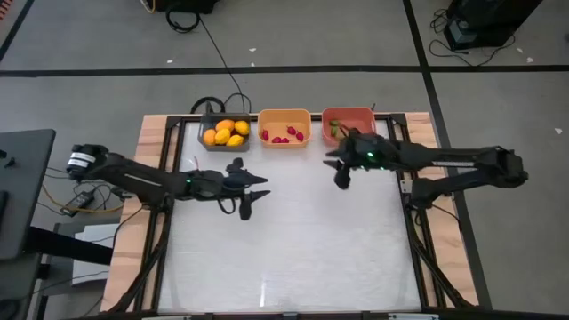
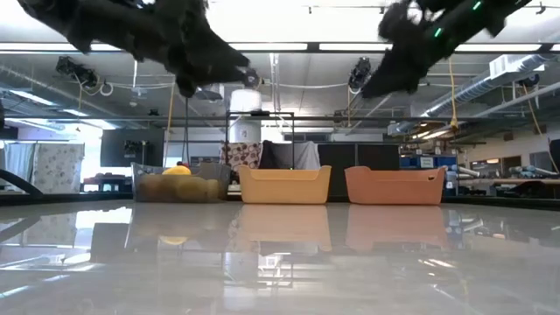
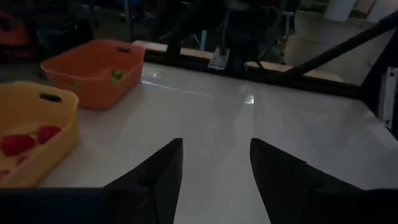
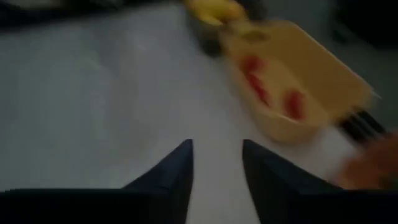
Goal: Sort produce into baskets
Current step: Return to Home position
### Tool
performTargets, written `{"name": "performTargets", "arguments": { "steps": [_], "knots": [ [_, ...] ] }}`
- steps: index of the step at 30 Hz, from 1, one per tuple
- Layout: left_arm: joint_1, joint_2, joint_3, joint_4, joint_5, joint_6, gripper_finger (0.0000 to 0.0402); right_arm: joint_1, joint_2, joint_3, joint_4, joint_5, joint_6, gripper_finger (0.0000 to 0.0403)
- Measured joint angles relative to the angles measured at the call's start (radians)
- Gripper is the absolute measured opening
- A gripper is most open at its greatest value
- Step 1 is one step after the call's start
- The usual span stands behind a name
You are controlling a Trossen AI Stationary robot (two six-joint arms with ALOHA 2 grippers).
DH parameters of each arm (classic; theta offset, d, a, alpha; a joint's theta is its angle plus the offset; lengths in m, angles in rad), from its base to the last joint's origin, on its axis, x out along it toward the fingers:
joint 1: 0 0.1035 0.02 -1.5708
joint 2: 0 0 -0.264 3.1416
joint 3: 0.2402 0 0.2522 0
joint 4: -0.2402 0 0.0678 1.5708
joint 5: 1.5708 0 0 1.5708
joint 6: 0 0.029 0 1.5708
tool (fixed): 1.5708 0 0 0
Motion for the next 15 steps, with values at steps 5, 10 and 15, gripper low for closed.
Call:
{"name": "performTargets", "arguments": {
  "steps": [5, 10, 15],
  "knots": [
    [-0.001, -0.179, 0.0, -0.17, 0.0, 0.036, 0.0165, 0.112, -0.16, 0.0, 0.003, -0.053, 0.001, 0.0038],
    [-0.016, -0.315, -0.009, -0.284, -0.001, 0.046, 0.0138, 0.2, -0.328, 0.0, -0.019, -0.054, 0.003, 0.0014],
    [-0.044, -0.447, -0.114, -0.22, -0.011, 0.092, 0.0122, 0.299, -0.467, -0.044, -0.022, -0.027, 0.007, 0.0007]
  ]
}}
